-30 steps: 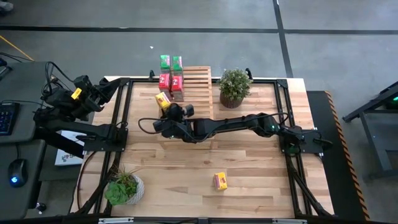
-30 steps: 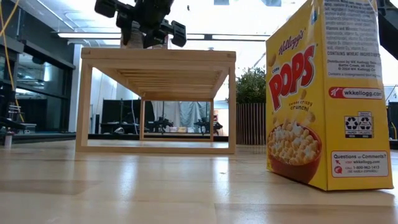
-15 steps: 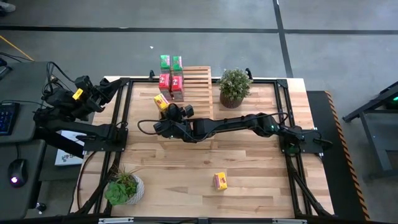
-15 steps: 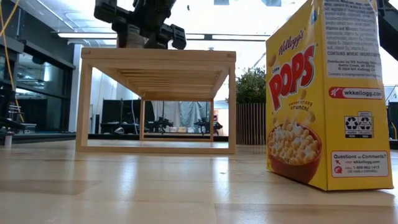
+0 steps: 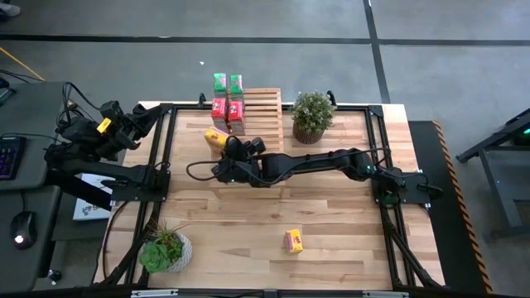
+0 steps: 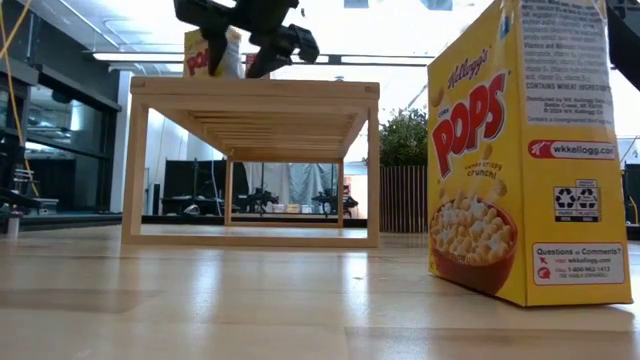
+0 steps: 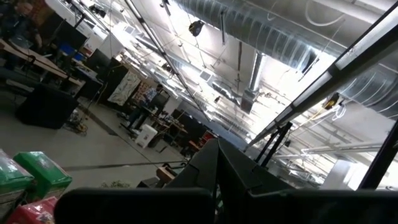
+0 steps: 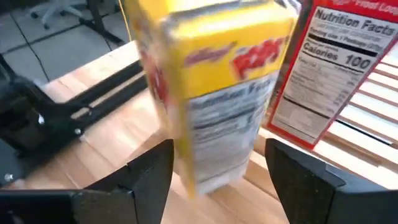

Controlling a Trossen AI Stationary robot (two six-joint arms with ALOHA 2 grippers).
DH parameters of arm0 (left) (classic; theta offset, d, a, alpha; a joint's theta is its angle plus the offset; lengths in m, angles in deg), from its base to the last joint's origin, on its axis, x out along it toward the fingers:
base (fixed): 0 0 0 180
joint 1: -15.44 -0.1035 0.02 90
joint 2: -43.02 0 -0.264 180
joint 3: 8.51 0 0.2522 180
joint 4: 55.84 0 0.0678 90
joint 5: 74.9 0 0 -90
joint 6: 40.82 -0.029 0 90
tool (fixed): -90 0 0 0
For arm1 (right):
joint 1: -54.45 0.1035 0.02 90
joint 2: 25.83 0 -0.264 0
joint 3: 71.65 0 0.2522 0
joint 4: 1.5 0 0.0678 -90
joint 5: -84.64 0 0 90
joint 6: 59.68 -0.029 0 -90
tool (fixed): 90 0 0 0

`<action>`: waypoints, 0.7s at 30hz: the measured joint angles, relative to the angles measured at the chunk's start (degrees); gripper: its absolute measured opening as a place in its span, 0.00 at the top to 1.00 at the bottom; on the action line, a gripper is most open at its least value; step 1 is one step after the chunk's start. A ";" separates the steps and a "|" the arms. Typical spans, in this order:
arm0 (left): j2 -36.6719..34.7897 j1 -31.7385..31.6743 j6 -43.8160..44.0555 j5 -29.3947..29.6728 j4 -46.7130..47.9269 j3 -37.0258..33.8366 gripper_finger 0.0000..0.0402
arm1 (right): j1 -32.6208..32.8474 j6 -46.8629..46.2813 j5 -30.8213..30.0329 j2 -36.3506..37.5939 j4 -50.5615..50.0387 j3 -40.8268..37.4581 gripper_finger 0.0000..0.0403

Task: Stack cereal on shelf
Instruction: Put the right yellow cereal box on the shelf

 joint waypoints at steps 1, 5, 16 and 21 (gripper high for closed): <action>-0.02 -0.02 0.02 0.02 0.00 0.00 1.00 | 0.16 -0.02 0.22 0.15 -0.67 0.00 0.39; -0.02 0.00 0.12 0.06 0.65 0.00 1.00 | 1.40 -0.02 1.51 1.53 -7.34 0.00 0.39; -0.02 -0.01 0.79 2.12 4.15 0.00 1.00 | 3.52 6.51 5.61 5.19 -26.17 0.02 0.39; 0.26 0.00 5.13 2.10 9.56 -0.02 1.00 | 3.52 8.97 6.86 6.08 -36.59 0.00 0.47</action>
